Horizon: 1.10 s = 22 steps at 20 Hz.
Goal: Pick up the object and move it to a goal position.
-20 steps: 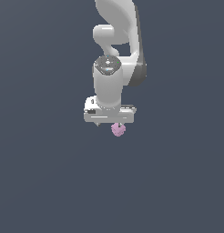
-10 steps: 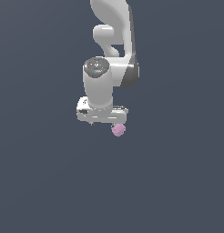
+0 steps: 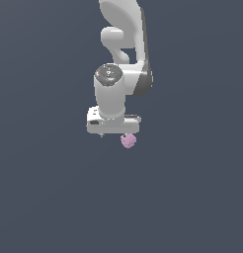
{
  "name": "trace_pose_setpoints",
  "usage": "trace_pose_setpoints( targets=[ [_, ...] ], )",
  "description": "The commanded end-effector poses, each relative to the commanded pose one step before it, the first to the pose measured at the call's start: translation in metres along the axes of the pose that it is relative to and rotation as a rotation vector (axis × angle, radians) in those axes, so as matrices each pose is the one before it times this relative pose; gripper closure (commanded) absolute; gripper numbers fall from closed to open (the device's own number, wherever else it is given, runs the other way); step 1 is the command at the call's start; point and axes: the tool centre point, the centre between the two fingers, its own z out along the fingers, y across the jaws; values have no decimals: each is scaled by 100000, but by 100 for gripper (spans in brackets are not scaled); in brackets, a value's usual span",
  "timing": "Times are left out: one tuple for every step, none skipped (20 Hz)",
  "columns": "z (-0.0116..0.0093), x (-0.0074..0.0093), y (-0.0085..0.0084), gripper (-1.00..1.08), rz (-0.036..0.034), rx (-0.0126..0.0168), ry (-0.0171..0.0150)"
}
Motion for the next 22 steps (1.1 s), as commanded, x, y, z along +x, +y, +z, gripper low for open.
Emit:
trace_pose_setpoints(
  targets=[
    [499, -275, -470, -92, -4326, -129, 193],
    [235, -127, -227, -92, -2112, -62, 109],
    [253, -135, -253, -92, -2300, -65, 121],
    [269, -142, -278, -92, -2482, -67, 132],
    [286, -149, -304, -92, -2669, -69, 142],
    [302, -155, -330, -92, -2855, -70, 154],
    [317, -160, -359, -92, -3046, -70, 166],
    [332, -163, -390, -92, -3238, -70, 180],
    [345, -165, -421, -92, -3429, -69, 194],
    [353, -163, -447, -92, -3574, -67, 206],
    [334, -148, -440, -92, -3447, -59, 203],
    [311, -131, -424, -92, -3267, -52, 197],
    [288, -115, -407, -92, -3086, -45, 190],
    [267, -101, -388, -92, -2903, -39, 183],
    [246, -87, -369, -92, -2721, -34, 175],
    [226, -75, -348, -92, -2536, -29, 167],
    [206, -64, -325, -92, -2351, -25, 158],
    [187, -54, -303, -92, -2166, -22, 148],
    [169, -45, -279, -92, -1980, -19, 137],
    [151, -38, -254, -92, -1792, -16, 126],
    [134, -31, -229, -92, -1605, -13, 115],
    [117, -25, -203, -92, -1416, -11, 103]
  ],
)
